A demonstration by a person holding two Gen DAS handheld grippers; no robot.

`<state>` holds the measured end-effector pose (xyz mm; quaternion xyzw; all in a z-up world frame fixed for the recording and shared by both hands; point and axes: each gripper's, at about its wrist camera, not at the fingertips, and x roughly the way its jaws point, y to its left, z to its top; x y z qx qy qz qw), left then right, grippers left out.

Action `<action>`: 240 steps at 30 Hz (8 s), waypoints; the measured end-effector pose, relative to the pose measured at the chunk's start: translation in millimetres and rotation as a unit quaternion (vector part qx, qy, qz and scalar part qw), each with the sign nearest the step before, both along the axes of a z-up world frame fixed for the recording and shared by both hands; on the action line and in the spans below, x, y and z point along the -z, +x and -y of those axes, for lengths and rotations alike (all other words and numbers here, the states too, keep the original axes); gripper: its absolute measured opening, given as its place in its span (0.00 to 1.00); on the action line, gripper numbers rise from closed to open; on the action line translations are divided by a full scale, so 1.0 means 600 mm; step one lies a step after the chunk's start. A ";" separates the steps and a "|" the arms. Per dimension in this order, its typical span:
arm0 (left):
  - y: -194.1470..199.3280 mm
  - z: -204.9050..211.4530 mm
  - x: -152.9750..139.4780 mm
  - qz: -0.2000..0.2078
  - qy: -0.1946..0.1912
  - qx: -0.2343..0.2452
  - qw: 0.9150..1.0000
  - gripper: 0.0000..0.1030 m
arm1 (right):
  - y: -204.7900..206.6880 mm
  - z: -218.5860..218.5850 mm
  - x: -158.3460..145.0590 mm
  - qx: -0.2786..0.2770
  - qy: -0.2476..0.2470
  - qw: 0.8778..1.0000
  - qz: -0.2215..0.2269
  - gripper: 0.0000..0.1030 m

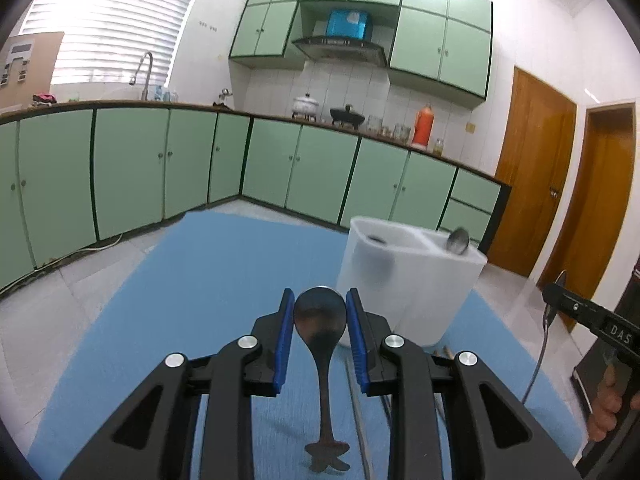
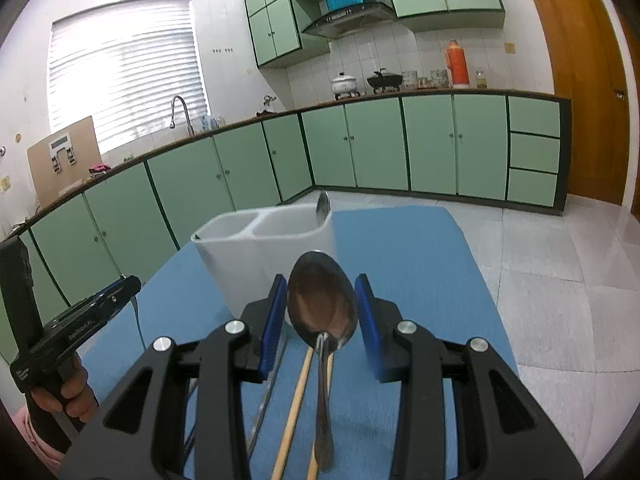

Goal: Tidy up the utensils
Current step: 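Carry the flower-handled spoon toward the white holder with the left tool while the right carries its silver spoon, then open the left tool over the holder while the right tool releases its silver spoon, then move both open tools back down toward the chopsticks on the table, then grasp a light wooden chopstick with the right tool, then grasp the grey metal chopstick with the left tool while the right holds its wooden chopstick, then lift and carry the metal chopstick to the holder with the left tool while the right carries its wooden one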

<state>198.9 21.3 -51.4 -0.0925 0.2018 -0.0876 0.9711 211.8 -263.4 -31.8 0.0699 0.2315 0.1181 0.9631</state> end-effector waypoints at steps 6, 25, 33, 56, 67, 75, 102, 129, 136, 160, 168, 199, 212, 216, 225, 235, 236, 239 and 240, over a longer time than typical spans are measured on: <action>-0.004 -0.011 -0.020 0.025 -0.018 -0.001 1.000 0.25 | -0.002 0.001 -0.014 0.000 0.003 1.000 0.013 0.33; 0.080 0.039 -0.197 0.144 -0.022 0.027 0.989 0.25 | 0.099 -0.011 -0.176 -0.010 0.018 0.990 0.142 0.33; 0.176 0.092 -0.185 0.140 -0.010 0.036 0.989 0.25 | 0.207 -0.022 -0.157 -0.002 0.026 0.989 0.142 0.33; 0.209 0.102 -0.043 0.041 0.020 0.051 0.998 0.26 | 0.202 -0.060 -0.017 -0.029 0.019 0.998 0.057 0.33; 0.187 0.101 -0.049 0.050 0.020 0.050 0.997 0.50 | 0.180 -0.044 -0.018 -0.009 0.030 0.997 0.064 0.44; 0.146 0.079 -0.059 0.069 0.013 0.035 0.997 0.81 | 0.141 -0.017 -0.023 0.023 0.031 0.997 0.071 0.70; -0.109 0.031 0.028 -0.038 0.030 0.004 0.999 0.94 | -0.112 -0.008 0.076 0.041 -0.009 0.999 -0.019 0.91; -0.257 0.037 0.100 -0.098 0.065 -0.022 0.993 0.94 | -0.239 -0.039 0.180 0.021 -0.064 0.994 -0.088 0.41; -0.266 0.042 0.097 -0.092 0.071 -0.019 0.993 0.94 | -0.240 -0.042 0.184 0.017 -0.067 0.994 -0.082 0.32; -0.264 0.069 0.120 -0.117 0.064 0.001 0.991 0.94 | -0.256 -0.035 0.192 0.039 -0.092 0.994 -0.050 0.06; -0.254 0.076 0.130 -0.130 0.064 0.008 0.989 0.69 | -0.259 -0.029 0.194 0.039 -0.085 0.994 -0.053 0.06; -0.276 0.083 0.099 -0.118 0.055 0.015 0.991 0.07 | -0.278 -0.005 0.163 0.034 -0.061 0.997 -0.029 0.06; -0.299 0.084 0.037 -0.062 0.059 0.002 0.996 0.07 | -0.293 0.003 0.098 0.033 -0.050 0.998 0.011 0.06; -0.299 0.084 0.013 -0.046 0.059 0.000 0.997 0.07 | -0.290 0.006 0.068 0.033 -0.046 0.998 0.023 0.06; -0.296 0.081 -0.057 0.008 0.057 0.005 0.998 0.07 | -0.261 0.014 -0.005 0.031 -0.041 0.998 0.047 0.06; -0.235 0.082 -0.124 0.026 0.062 0.018 0.998 0.06 | -0.197 0.025 -0.078 0.014 -0.066 0.997 0.048 0.06; -0.226 0.083 -0.132 0.025 0.061 0.023 0.998 0.06 | -0.191 0.025 -0.082 0.009 -0.066 0.997 0.046 0.06; -0.207 0.087 -0.148 0.028 0.061 0.030 0.997 0.06 | -0.168 0.028 -0.098 -0.005 -0.061 0.997 0.038 0.06; -0.199 0.088 -0.155 0.030 0.062 0.030 0.997 0.06 | -0.164 0.029 -0.103 -0.007 -0.062 0.997 0.038 0.06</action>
